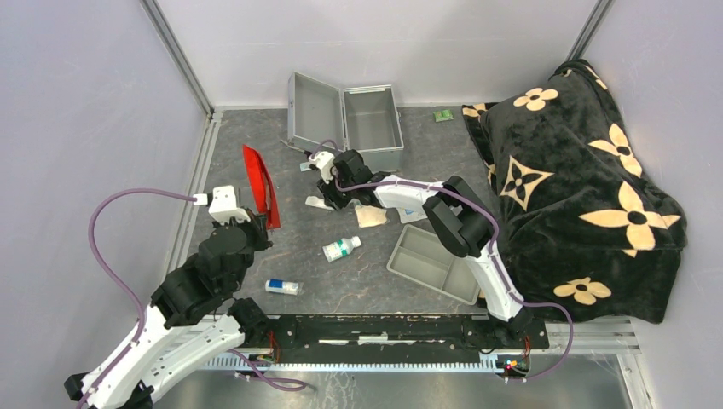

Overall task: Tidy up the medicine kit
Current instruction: Pick up the medical item at the center of the board.

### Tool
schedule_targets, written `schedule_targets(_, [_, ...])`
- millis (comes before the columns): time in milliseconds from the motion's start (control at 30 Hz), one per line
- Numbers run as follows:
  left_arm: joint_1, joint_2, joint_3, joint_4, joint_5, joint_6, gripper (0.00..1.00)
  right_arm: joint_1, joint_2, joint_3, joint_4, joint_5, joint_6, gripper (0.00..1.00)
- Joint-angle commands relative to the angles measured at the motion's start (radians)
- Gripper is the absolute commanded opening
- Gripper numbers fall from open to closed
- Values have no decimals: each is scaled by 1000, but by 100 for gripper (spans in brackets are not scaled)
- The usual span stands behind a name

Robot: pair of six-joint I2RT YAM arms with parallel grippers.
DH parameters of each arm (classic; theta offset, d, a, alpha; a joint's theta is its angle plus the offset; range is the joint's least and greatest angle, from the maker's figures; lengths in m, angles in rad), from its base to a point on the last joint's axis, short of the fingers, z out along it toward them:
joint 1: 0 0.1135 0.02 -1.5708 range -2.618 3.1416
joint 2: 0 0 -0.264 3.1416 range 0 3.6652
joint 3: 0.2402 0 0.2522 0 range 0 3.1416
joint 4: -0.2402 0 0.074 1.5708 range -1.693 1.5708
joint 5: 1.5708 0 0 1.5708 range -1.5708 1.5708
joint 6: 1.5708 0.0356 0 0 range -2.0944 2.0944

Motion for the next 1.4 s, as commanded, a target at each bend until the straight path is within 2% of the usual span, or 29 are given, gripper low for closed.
schedule_targets(0, [-1,13,-1,44,-17,-27,2,2,-57,-100,-33,-19,-30,33])
schedule_targets(233, [-1,16,-2,44,-15,-25,2,20,-160,-245,-9,-6,-56,34])
schedule_targets(433, [-1,16,-2,44,-14,-25,2,27,-174,-259,-20,-3,-58,9])
schedule_targets(500, [-1,16,-2,44,-14,-25,2,27,-193,-269,-5,-13,-44,8])
schedule_targets(600, [-1,18,-2,46,-13,-25,2,27,-241,-296,47,-36,-11,0])
schedule_targets(933, [-1,19,-5,55,2,-18,2,27,-438,-408,243,-58,95,0])
schedule_targets(1100, [-1,19,-8,66,21,-9,2,27,-499,-473,292,-27,19,0])
schedule_targets(1133, [-1,18,-8,67,22,-9,2,26,-486,-459,263,-48,-21,6])
schedule_targets(1200, [-1,16,-10,69,25,-8,2,26,-438,-389,150,-106,-109,24])
schedule_targets(1233, [-1,16,-10,69,26,-7,2,27,-411,-337,80,-125,-145,30])
schedule_targets(1367, [-1,16,-9,69,27,-7,2,27,-304,-204,-92,-211,-284,41])
